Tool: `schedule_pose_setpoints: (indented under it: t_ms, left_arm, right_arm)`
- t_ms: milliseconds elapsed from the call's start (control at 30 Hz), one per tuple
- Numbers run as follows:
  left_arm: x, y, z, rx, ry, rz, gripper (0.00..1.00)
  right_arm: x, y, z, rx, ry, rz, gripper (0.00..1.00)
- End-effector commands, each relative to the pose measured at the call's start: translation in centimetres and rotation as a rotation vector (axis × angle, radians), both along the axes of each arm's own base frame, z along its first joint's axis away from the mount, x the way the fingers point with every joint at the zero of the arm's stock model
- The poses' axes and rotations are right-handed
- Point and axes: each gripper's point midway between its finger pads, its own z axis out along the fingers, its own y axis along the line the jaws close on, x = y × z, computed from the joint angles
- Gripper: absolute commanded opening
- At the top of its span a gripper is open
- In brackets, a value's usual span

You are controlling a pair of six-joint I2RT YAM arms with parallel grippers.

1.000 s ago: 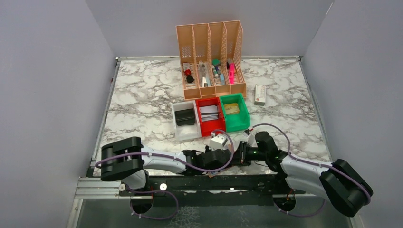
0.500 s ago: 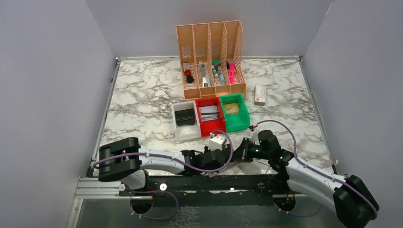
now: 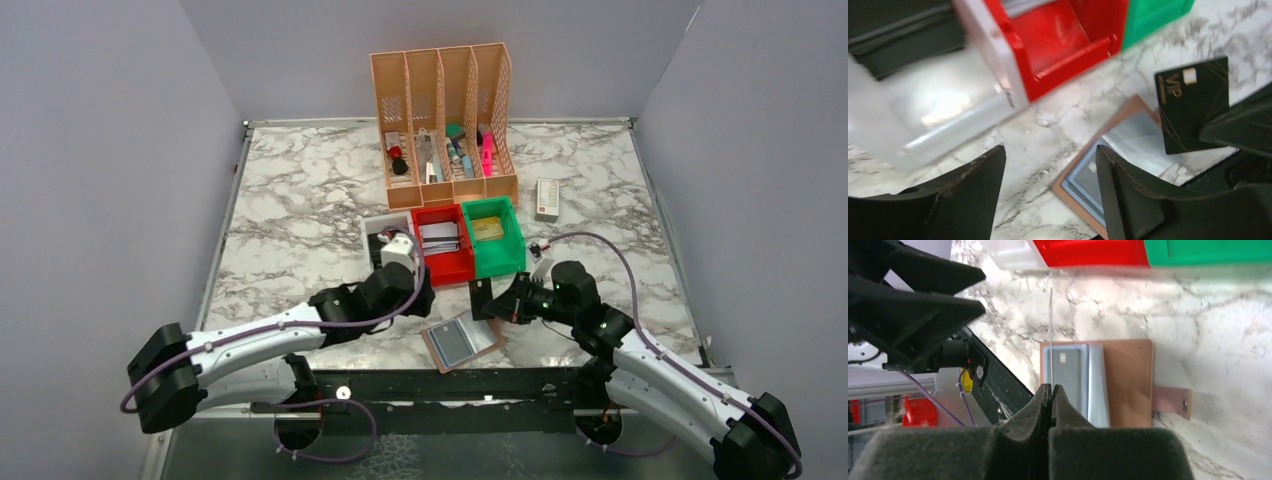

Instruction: Take the credit cards out of the card holder

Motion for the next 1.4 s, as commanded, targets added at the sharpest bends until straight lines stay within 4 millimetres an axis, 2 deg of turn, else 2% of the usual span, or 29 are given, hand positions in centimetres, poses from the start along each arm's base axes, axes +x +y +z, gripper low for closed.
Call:
schedule_pose_setpoints:
  t_ms: [0,133,233,333,500,567,733,833,967,1200,1367]
  left_arm:
    - [2.0,4.8,1.6,0.046,-0.022,0.097,0.74]
    - [4.3,9.2,2.9,0.128,-0.029,0.223,0.84]
    - [5.7,11.3,4.4,0.156,-0.05,0.31,0.91]
    - [7.1,13.7,4.9,0.145,-0.045,0.422,0.94]
    - [8.2,16.2,7.6,0.176,-0.065,0.437,0.98]
    - [8.5,17.7,7.8,0.241,-0.075,0.448,0.98]
    - [9.3,22.0,6.1,0.289,-0.056,0.549,0.99]
    - [9.4,23.2,5.0,0.242,-0.029,0.592,0.99]
    - [9.3,25.5,5.9,0.262,-0.065,0.698,0.99]
    - [8.5,26.4,8.0,0.22,-0.155,0.753,0.99]
    - [8.8,26.0,7.4,0.23,-0.131,0.729,0.99]
  right_arm:
    - [2.0,0.5,3.0,-0.026,-0.154,0.014,0.01]
    - [4.1,0.9,5.0,-0.083,-0.245,0.017,0.01]
    - [5.8,1.2,6.5,-0.15,-0.335,0.016,0.01]
    - [7.4,1.8,8.1,-0.216,-0.421,0.023,0.01]
    - [9.0,4.3,9.9,-0.293,-0.589,0.093,0.01]
    - [9.4,5.8,10.2,-0.347,-0.672,0.138,0.01]
    - [10.0,10.0,10.0,-0.487,-0.958,0.298,0.01]
    - [9.9,12.3,10.1,-0.517,-1.106,0.379,0.01]
    - [11.1,14.6,9.4,-0.569,-1.231,0.465,0.01]
    - [14.2,17.7,6.6,-0.719,-1.281,0.556,0.01]
    - [16.4,17.5,4.7,-0.868,-1.32,0.557,0.01]
